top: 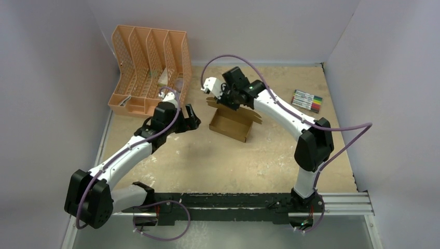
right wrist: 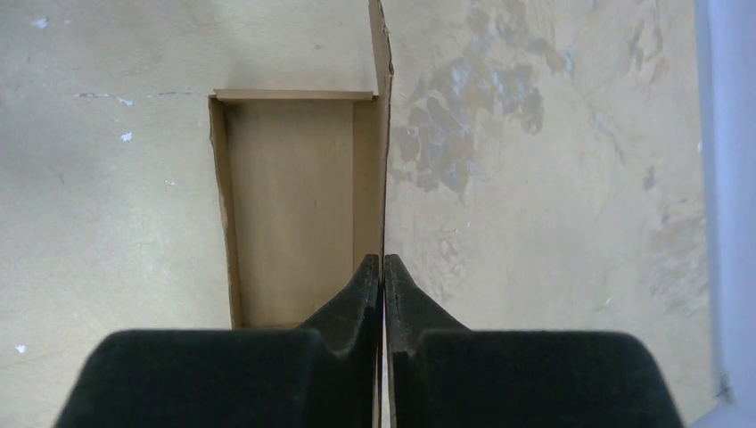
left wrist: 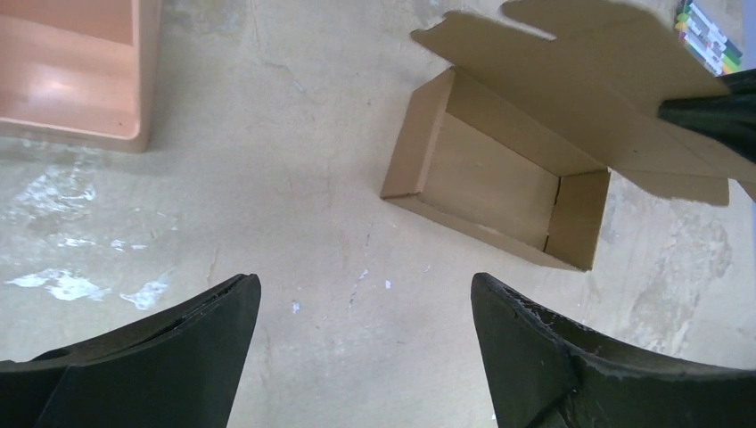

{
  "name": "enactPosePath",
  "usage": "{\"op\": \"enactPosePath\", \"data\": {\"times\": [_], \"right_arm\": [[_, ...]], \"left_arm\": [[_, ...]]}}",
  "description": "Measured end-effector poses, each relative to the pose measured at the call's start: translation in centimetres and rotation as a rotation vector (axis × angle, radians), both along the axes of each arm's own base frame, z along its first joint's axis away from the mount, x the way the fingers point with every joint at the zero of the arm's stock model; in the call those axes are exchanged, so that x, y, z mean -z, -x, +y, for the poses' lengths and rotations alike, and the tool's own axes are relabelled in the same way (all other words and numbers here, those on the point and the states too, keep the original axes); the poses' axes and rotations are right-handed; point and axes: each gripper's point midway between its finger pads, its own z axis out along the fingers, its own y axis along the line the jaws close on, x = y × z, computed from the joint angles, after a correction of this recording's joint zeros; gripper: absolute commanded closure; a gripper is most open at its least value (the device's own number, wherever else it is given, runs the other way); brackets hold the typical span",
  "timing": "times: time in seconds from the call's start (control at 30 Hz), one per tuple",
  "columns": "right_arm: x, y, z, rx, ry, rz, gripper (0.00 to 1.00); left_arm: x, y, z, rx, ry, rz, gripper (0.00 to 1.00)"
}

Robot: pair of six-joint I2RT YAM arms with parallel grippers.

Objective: Fold the paper box

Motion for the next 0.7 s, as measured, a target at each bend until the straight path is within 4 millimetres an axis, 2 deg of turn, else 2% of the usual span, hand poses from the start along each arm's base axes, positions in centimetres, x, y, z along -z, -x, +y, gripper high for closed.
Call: {"op": "enactPosePath", "data": {"times": [0.13,0.27,0.37,0.5,0.7], "right_arm": [[0.5,1.0,1.6,-0.099,0.057,-0.036,0.82],[1.0,0.9,1.9,-0.117,0.095,-0.053,0.56],[1.0,0.6,1.4,-0.091,0.118,-0.068,0.45],[0.0,0.3,0.6,-0.035,0.117,-0.098,0.38],[-2.4,2.5,-3.6,0.081,0.062,-0.129,0.35]], "left_arm": [[-0.6,0.0,0.7,0.016,-0.045,-0.038,0.12],[-0.7,0.2,1.0,0.042,-0.086,-0.057,0.11],[-0.9,0.2,1.2,0.070,-0.124,-0.069,0.11],[-2.7,-0.9,1.1,0.107,-0.174,-0.126,0.09],[-4.9,-3.7,0.4,0.163,-0.257,-0.198,0.06]]}}
